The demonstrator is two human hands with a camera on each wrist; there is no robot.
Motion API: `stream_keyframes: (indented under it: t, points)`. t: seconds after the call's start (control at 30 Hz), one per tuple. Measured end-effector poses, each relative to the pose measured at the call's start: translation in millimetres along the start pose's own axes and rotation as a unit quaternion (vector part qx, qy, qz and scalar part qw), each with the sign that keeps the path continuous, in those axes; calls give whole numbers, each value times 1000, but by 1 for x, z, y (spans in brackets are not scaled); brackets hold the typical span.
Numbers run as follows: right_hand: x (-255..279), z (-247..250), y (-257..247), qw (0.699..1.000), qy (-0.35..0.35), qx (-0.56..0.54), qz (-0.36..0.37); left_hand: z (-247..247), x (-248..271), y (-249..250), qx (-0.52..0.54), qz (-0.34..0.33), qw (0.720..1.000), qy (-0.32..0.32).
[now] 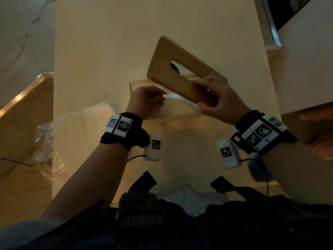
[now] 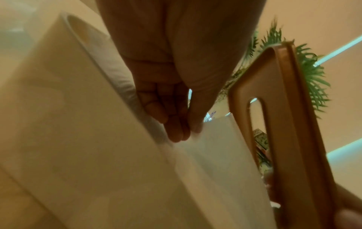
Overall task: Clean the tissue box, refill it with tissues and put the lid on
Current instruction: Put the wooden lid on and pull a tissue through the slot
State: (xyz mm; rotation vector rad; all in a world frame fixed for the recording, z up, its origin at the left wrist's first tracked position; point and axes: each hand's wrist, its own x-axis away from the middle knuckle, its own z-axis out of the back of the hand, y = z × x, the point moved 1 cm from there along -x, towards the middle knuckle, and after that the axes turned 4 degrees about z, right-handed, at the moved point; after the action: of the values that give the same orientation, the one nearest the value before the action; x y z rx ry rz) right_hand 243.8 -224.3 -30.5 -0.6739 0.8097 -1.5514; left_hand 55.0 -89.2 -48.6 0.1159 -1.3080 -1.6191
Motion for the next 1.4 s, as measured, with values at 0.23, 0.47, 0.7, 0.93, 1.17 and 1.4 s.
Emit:
stream_keyframes:
  t: [0.23,0.47,0.7,0.93,1.17,1.4]
  points:
    - [-7,-28,0,994,-87,59,37,27,13,-13,92,67,993,-19]
    - [-19,-41,3,973,-151,143,98,65,27,-32,244,94,964,49]
    - [-27,-44,1,964,-179,165,107,57,25,-45,61,34,988,136]
    - [-30,-45,-2,967,-167,158,106,55,26,-49,96,33,980,171]
    - [-29,-50,5,970,-165,141,105,52,26,-54,110,34,977,178]
    - [-21,-46,19,968,-6,250,29,42,24,-55,143,24,969,200]
